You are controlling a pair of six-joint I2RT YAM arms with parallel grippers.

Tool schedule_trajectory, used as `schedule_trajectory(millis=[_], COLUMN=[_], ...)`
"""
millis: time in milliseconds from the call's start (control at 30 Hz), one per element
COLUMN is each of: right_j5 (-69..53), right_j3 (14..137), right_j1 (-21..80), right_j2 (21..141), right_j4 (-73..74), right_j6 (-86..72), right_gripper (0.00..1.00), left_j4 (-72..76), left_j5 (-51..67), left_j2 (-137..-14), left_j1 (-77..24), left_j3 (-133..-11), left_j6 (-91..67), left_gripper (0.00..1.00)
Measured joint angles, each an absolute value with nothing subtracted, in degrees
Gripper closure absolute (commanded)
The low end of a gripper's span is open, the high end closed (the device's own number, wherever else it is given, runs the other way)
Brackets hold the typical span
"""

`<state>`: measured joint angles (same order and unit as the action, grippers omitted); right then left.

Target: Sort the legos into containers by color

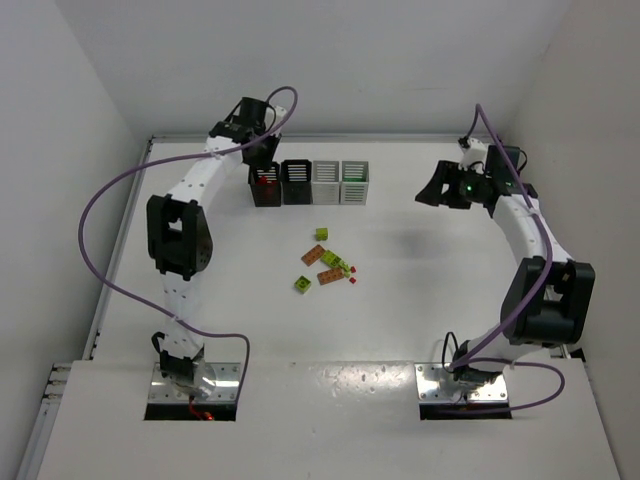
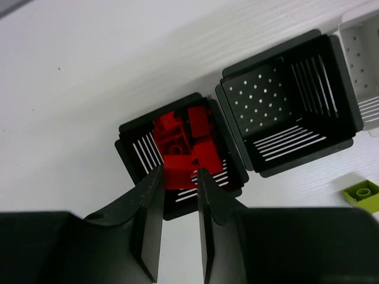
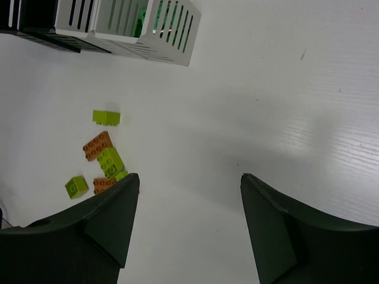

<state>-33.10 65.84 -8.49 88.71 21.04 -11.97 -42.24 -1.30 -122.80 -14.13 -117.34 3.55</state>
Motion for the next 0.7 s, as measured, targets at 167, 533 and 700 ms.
schedule_trajectory(millis=[167, 533, 700], right_j5=[-33.5, -34.6, -35.8], right_j3=[65.5, 65.5, 65.5], right_j1=[-8.3, -8.1, -7.5], right_j2=[89.0, 89.4, 89.5], right_j4=[21.1, 21.1, 22.7], right_j6=[-12.0, -11.7, -8.6], right_gripper=[0.30, 0.30, 0.38], left_j4=[-42.6, -42.6, -40.8], left_j5=[-1.3, -1.3, 3.4], left_j2=[-122.8, -122.8, -119.7], left_j1=[-14.1, -14.1, -14.2], left_j3=[-115.5, -115.1, -110.8], left_j6=[3.1, 2.3, 3.2], left_gripper=[0.80, 0.45, 0.49])
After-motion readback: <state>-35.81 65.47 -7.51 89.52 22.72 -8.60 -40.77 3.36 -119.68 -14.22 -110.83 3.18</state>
